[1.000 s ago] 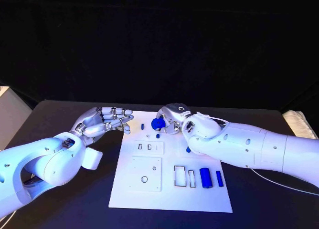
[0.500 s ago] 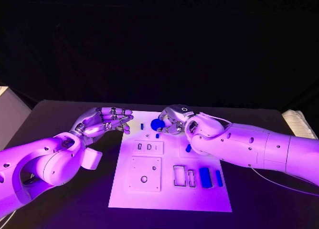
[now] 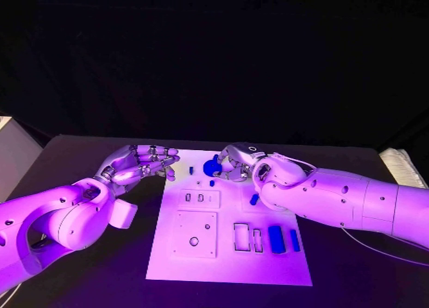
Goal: Assemble the parts on the task board
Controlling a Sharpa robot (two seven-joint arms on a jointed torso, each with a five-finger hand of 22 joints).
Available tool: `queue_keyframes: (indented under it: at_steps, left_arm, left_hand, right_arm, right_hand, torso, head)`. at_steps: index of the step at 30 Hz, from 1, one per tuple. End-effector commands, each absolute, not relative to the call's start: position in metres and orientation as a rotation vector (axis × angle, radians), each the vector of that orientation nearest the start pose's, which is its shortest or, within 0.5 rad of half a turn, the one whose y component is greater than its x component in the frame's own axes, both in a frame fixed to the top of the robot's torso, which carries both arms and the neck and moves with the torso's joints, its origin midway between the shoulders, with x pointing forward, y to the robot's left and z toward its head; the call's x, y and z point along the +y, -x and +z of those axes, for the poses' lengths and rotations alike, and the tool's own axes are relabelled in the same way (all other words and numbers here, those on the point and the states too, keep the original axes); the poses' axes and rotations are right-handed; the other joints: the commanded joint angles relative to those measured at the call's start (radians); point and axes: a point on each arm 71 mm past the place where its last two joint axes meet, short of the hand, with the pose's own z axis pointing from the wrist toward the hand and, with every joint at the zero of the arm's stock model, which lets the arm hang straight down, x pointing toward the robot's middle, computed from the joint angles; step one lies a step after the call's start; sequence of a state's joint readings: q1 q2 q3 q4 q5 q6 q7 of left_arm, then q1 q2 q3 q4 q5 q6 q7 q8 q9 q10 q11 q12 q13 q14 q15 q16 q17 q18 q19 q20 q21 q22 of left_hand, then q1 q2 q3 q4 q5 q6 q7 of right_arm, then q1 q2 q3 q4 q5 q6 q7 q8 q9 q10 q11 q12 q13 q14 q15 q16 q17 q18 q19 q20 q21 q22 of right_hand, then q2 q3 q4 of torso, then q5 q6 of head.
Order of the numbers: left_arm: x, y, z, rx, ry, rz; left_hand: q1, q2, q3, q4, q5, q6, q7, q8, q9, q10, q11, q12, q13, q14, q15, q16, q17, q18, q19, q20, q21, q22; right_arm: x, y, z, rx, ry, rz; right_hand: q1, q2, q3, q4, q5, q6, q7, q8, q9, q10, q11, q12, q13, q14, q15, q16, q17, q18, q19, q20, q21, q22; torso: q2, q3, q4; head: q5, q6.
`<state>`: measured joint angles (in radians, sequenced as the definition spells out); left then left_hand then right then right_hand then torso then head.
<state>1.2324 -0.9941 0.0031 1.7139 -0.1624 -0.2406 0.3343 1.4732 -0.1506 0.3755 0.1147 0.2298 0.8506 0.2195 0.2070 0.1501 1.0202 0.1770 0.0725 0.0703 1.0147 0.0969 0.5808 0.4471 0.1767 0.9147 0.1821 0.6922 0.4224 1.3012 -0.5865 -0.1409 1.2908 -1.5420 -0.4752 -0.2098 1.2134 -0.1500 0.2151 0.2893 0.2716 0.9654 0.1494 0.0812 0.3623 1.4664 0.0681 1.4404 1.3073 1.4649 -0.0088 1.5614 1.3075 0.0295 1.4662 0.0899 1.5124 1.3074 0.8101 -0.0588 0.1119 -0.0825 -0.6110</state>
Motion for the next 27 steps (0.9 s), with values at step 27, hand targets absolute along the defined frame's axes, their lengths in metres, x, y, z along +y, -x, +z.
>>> queue_keyframes:
  at_steps: [27]
  left_arm:
    - [0.218,-0.461,-0.133,1.494,0.871,-1.640]
  left_hand:
    - [-0.014,0.001,0.006,0.000,-0.001,-0.007,0.025,-0.006,0.001,-0.006,-0.001,0.002,0.001,-0.008,0.003,0.004,0.000,0.004,-0.007,0.001,0.007,0.002]
  right_arm:
    - [-0.298,-0.514,-0.143,1.383,-0.133,0.736]
  right_hand:
    - [0.204,-0.073,0.121,-0.114,-0.094,-0.010,0.013,-0.010,-0.013,0.011,0.007,-0.011,0.164,0.102,0.009,0.003,0.248,-0.013,0.076,0.012,0.005,0.208]
  torso:
    - [-0.001,0.0179,-0.0269]
  head:
    - [-0.021,0.015]
